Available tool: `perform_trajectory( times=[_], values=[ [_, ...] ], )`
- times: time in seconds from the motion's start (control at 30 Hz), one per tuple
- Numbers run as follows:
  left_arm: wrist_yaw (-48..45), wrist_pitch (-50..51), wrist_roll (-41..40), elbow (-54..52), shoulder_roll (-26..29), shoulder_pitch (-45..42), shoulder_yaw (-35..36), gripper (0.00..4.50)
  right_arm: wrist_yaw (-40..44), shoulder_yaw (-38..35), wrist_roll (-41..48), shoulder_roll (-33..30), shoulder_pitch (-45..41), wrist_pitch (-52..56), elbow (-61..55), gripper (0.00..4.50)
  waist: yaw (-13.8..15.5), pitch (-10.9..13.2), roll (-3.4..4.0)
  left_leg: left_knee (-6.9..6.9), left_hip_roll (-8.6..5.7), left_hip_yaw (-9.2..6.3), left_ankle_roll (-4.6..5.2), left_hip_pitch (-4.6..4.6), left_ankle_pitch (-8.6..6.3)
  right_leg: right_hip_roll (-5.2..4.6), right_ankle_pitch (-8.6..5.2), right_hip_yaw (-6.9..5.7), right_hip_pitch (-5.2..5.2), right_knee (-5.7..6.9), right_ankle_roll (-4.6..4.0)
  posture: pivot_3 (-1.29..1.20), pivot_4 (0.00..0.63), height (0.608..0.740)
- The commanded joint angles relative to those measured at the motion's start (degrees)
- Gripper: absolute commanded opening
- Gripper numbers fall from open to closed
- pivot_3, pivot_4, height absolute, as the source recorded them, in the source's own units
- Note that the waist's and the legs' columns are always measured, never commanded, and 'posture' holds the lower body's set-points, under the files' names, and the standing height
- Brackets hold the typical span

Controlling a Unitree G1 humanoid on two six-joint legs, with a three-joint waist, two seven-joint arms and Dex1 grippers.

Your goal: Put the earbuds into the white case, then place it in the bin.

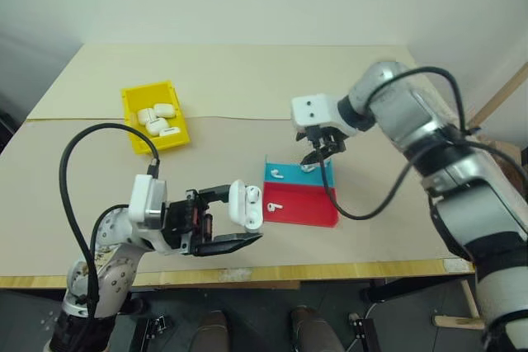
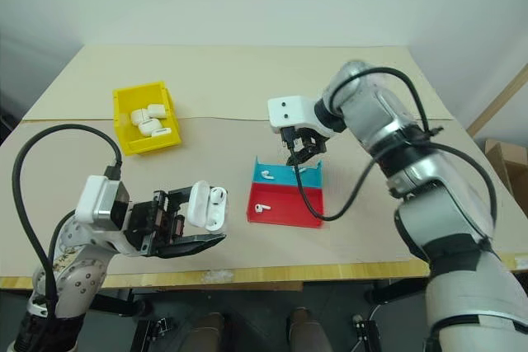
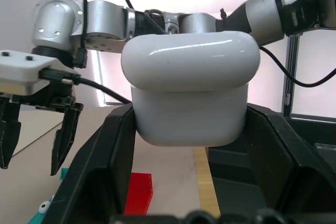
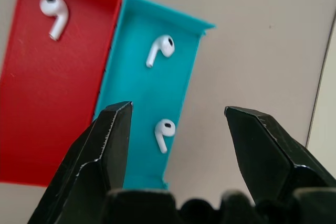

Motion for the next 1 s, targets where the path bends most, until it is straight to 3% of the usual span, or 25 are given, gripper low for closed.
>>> perform_trajectory(
  times=[0.03, 0.37, 1.0],
  values=[
    [0.26, -0.41, -0.6, -2.56, 0.3, 0.37, 0.61, 2.82, -0.67, 0.88, -4.72, 3.24, -3.38, -6.6, 10.53, 3.33, 0.13, 0.02, 0.02, 0.0, -0.01, 0.0, 0.0, 0.01, 0.0, -0.01, 0.0, 0.0, 0.01, 0.0, 0.0, 0.0, 0.15, 0.74],
    [1.46, -0.92, -0.97, -5.69, 0.34, 4.07, 1.1, 2.82, -4.19, 0.44, -13.22, 10.52, -7.39, -14.43, 27.65, 3.33, -0.07, 0.08, 0.13, -0.02, -0.01, 0.0, -0.01, 0.0, 0.0, 0.0, 0.0, 0.0, -0.06, 0.07, -0.01, 0.0, 0.15, 0.74],
    [2.2, -2.03, -0.2, -5.52, 0.2, 4.63, 1.21, 2.82, -11.06, -2.29, -18.76, 13.32, -5.65, -17.52, 32.84, 3.33, -1.16, 0.09, 0.15, -0.02, -0.02, -0.01, -0.01, 0.02, 0.01, 0.0, 0.01, 0.02, -0.07, 0.18, -0.02, 0.0, 0.15, 0.74]
  ],
)
